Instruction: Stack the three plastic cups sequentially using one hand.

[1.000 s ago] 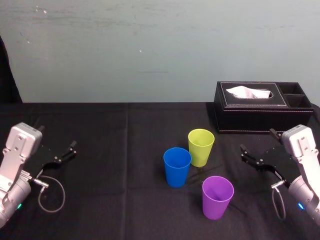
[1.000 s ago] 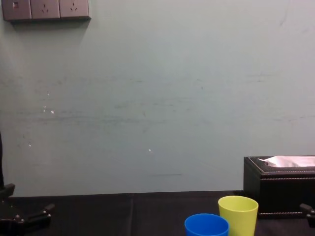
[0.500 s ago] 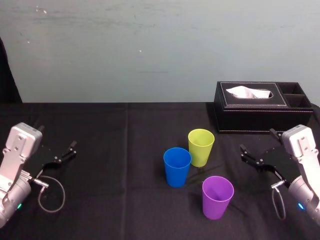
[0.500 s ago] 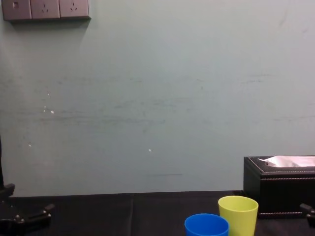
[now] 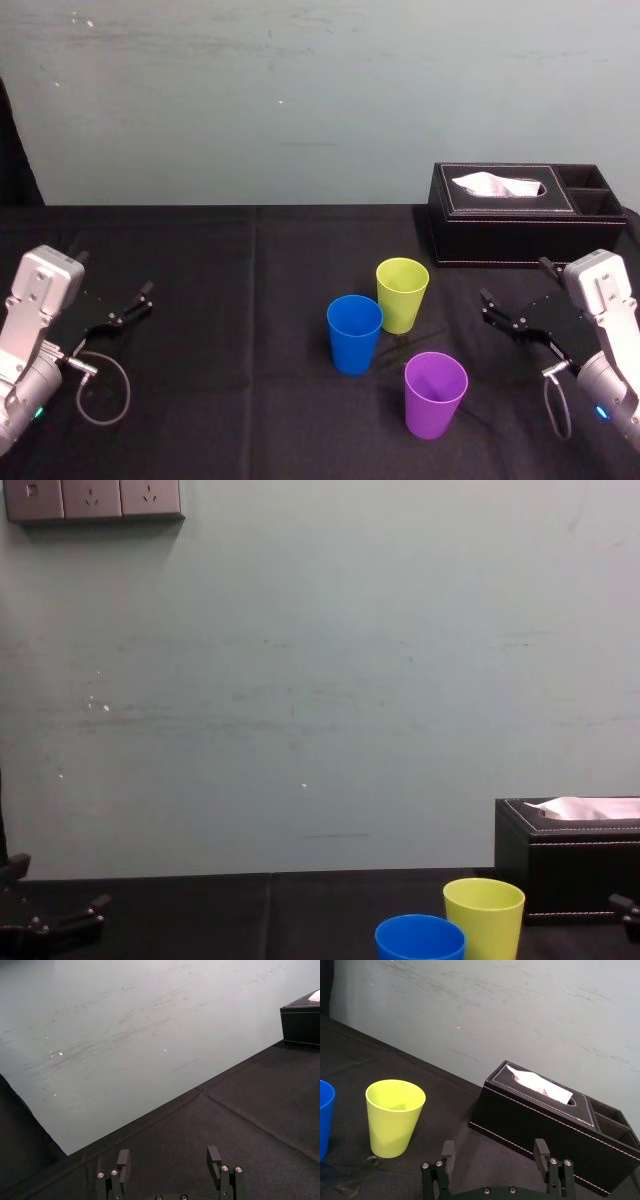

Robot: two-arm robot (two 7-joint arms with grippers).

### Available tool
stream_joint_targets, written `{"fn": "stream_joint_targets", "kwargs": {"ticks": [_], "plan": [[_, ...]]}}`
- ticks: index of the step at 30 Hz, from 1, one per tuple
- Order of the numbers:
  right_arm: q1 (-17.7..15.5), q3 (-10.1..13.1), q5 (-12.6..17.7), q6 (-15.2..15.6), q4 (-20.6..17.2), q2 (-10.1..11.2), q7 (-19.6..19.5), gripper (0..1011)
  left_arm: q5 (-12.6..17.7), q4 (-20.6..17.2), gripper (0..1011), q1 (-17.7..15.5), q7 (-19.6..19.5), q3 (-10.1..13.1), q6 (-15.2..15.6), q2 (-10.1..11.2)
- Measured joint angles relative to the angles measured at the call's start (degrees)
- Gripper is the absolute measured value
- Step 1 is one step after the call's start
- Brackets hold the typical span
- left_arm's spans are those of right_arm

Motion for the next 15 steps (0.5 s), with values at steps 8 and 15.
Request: {"fn": "stream_joint_targets", "kwargs": {"ticks": [8, 15], "plan": [[-0.27, 0.84, 0.35, -0.83, -0.13, -0.31, 0.61, 1000, 0.00, 0.00, 1000, 0.00, 0.00, 0.00, 0.00, 0.00], [-2.57, 3.65, 3.14, -1.57, -2.99, 0.12, 3.06, 1000, 0.00, 0.00, 1000, 0.00, 0.00, 0.00, 0.00, 0.00]]}}
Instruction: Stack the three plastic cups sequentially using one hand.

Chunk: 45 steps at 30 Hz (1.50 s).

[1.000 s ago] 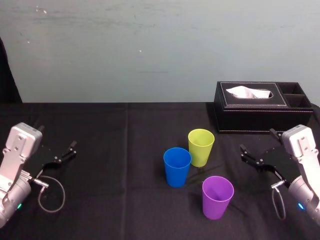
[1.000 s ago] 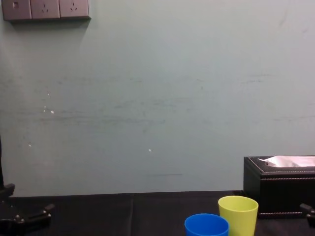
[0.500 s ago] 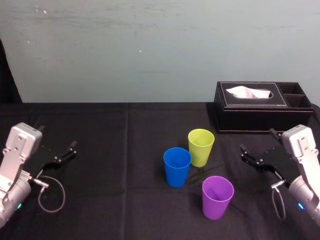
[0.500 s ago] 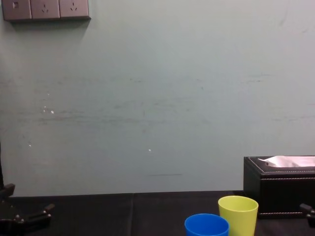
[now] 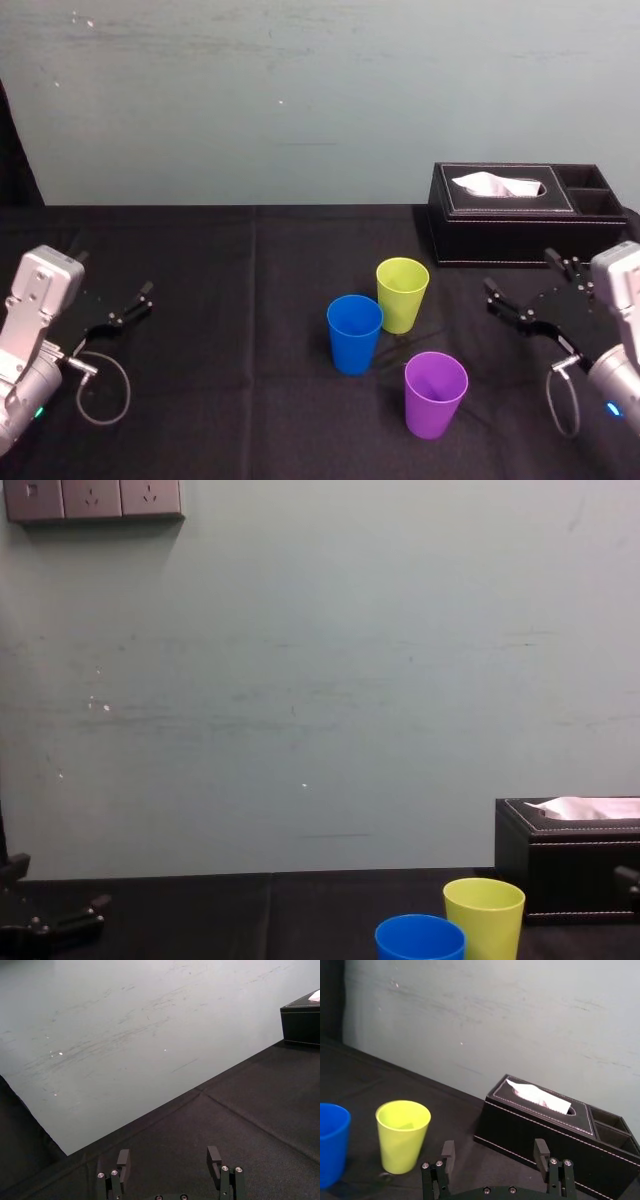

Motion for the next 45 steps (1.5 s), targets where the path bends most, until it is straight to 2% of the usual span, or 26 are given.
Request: {"fn": "stream_joint_targets", "kwargs": {"ticks": [5, 9, 12, 13, 19, 25, 32, 38, 45], "plan": [[-3.64, 2.31, 3.18, 0.43, -4.19, 2.02, 2.40, 1000, 0.00, 0.00, 1000, 0.00, 0.00, 0.00, 0.00, 0.00], [-8.29, 4.25, 6.54, 2.64, -8.75, 5.02, 5.65, 1000, 0.00, 0.00, 1000, 0.00, 0.00, 0.00, 0.00, 0.00], [-11.28, 5.01, 7.94, 4.35, -11.32, 7.04, 7.69, 1002, 0.00, 0.00, 1000, 0.00, 0.00, 0.00, 0.00, 0.00], [-11.28, 5.01, 7.94, 4.35, -11.32, 7.04, 7.69, 1002, 0.00, 0.00, 1000, 0.00, 0.00, 0.00, 0.00, 0.00], [-16.95, 6.50, 10.42, 7.10, -15.87, 10.23, 11.32, 1000, 0.00, 0.00, 1000, 0.00, 0.00, 0.00, 0.00, 0.00], [-19.52, 6.97, 11.72, 10.08, -17.62, 11.76, 14.09, 1000, 0.00, 0.00, 1000, 0.00, 0.00, 0.00, 0.00, 0.00], [-20.14, 7.06, 12.06, 11.67, -17.78, 11.81, 16.31, 1000, 0.00, 0.00, 1000, 0.00, 0.00, 0.00, 0.00, 0.00], [-19.06, 6.41, 10.34, 9.80, -17.03, 9.66, 17.93, 1002, 0.00, 0.00, 1000, 0.00, 0.00, 0.00, 0.00, 0.00], [-17.31, 5.28, 8.59, 9.54, -16.19, 7.80, 19.29, 1000, 0.00, 0.00, 1000, 0.00, 0.00, 0.00, 0.00, 0.00]]}}
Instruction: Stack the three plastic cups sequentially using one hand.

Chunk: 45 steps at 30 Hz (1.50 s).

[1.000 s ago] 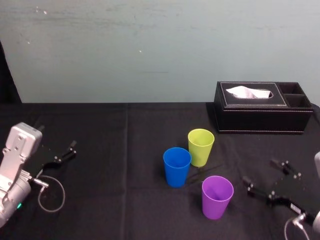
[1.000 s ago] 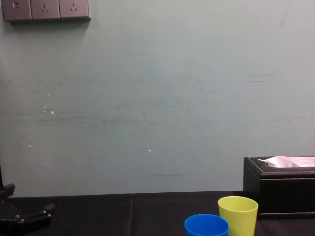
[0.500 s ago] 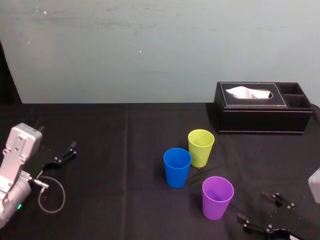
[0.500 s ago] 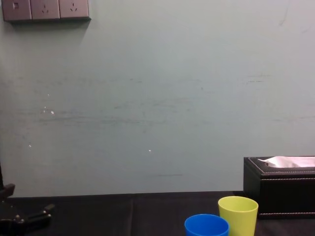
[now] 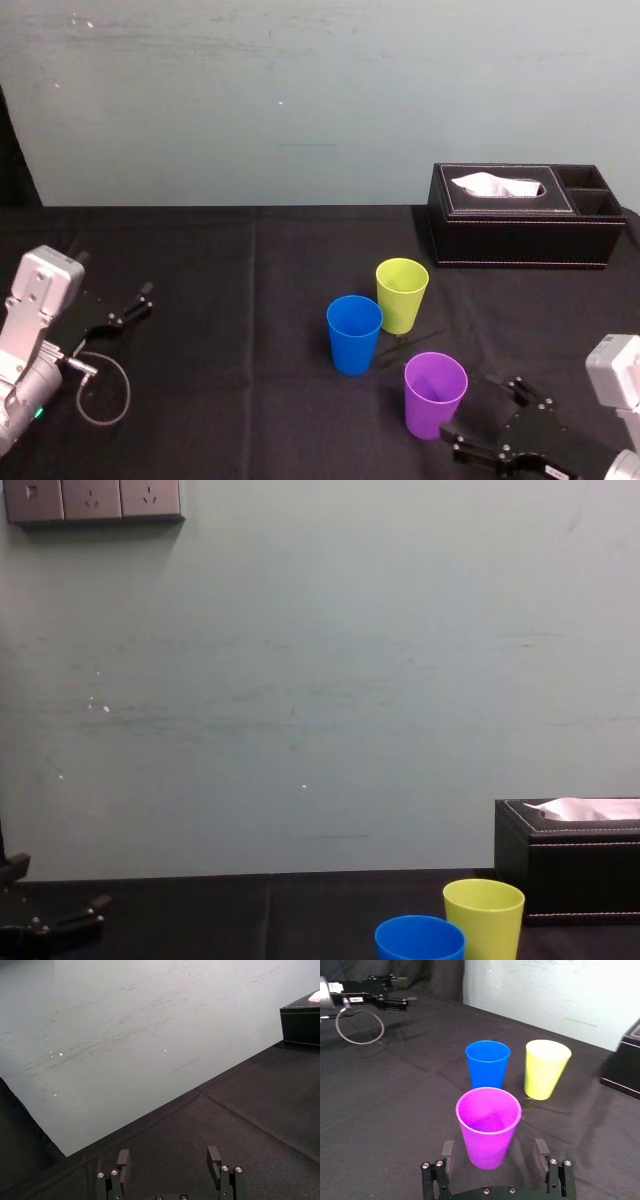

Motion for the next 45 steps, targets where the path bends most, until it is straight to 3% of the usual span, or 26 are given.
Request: {"fn": "stream_joint_targets", "kwargs": {"ticks": [7, 18, 28, 45], "plan": [[1.70, -1.29, -1.37, 1.20, 1.11, -2.42, 1.51, 1000, 0.00, 0.00, 1001, 0.00, 0.00, 0.00, 0.00, 0.00], [2.32, -0.49, -0.58, 2.57, 3.08, -6.18, 2.11, 1000, 0.00, 0.00, 1000, 0.00, 0.00, 0.00, 0.00, 0.00], [4.50, -1.11, -2.83, 2.59, 6.07, -9.37, 2.36, 1000, 0.00, 0.00, 1000, 0.00, 0.00, 0.00, 0.00, 0.00], [4.73, -1.27, -3.26, 2.39, 6.35, -9.65, 2.37, 1000, 0.00, 0.00, 1000, 0.00, 0.00, 0.00, 0.00, 0.00]]}}
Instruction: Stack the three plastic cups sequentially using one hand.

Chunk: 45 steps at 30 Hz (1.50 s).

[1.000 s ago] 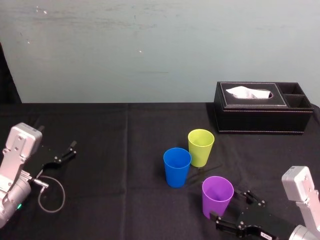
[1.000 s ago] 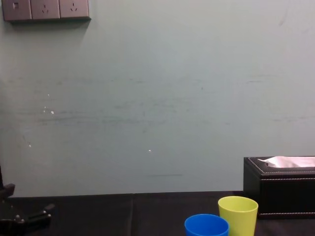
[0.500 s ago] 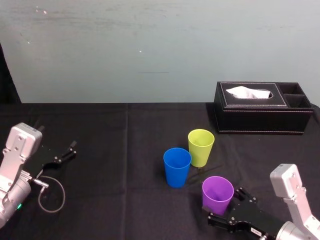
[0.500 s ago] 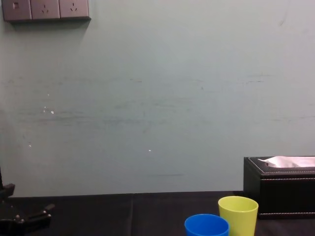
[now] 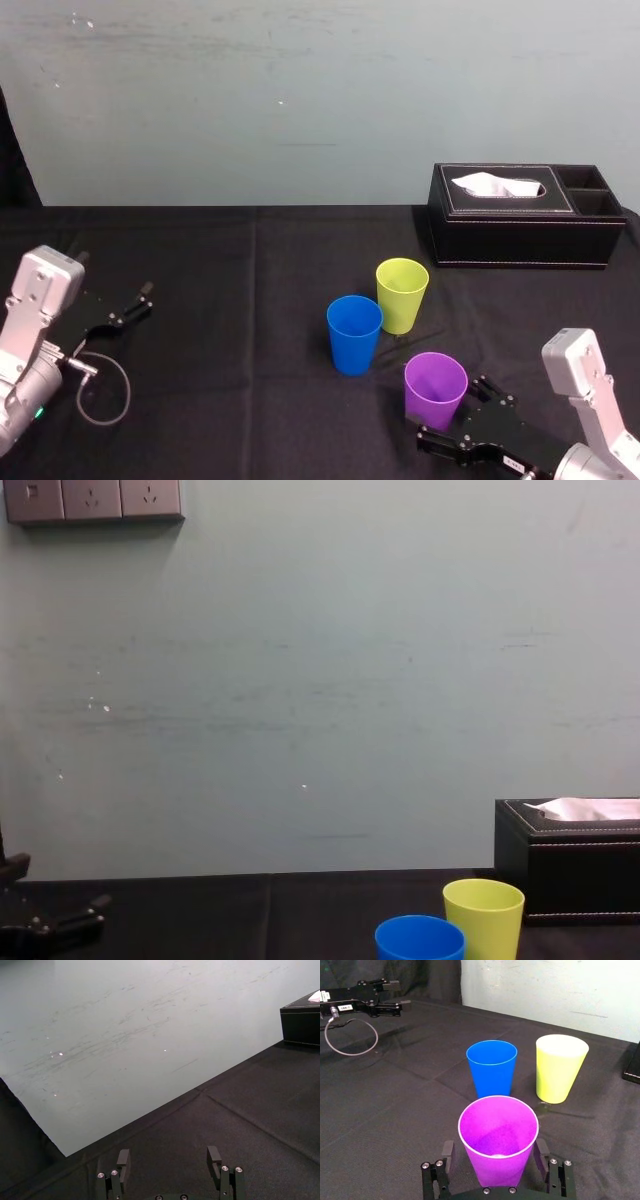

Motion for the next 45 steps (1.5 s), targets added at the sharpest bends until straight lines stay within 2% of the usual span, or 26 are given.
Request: {"fn": "stream_joint_targets", "kwargs": {"ticks": [5, 11, 14, 18, 33, 38, 45], "plan": [[-0.02, 0.02, 0.07, 0.00, -0.04, 0.03, -0.01, 997, 0.00, 0.00, 1000, 0.00, 0.00, 0.00, 0.00, 0.00], [-0.06, 0.06, 0.14, 0.00, -0.08, 0.06, -0.02, 883, 0.00, 0.00, 1000, 0.00, 0.00, 0.00, 0.00, 0.00], [-0.07, 0.06, 0.16, 0.00, -0.10, 0.07, -0.03, 788, 0.00, 0.00, 1000, 0.00, 0.00, 0.00, 0.00, 0.00], [-0.09, 0.07, 0.20, 0.00, -0.12, 0.09, -0.03, 735, 0.00, 0.00, 1000, 0.00, 0.00, 0.00, 0.00, 0.00], [0.11, 0.80, 0.22, 0.59, -0.91, -0.23, 0.78, 715, 0.00, 0.00, 1000, 0.00, 0.00, 0.00, 0.00, 0.00], [1.00, 1.20, 0.74, 2.26, -2.30, 0.17, 1.37, 716, 0.00, 0.00, 1000, 0.00, 0.00, 0.00, 0.00, 0.00], [4.11, 1.58, 2.00, 5.68, -4.53, 1.37, 2.63, 715, 0.00, 0.00, 1000, 0.00, 0.00, 0.00, 0.00, 0.00]]}}
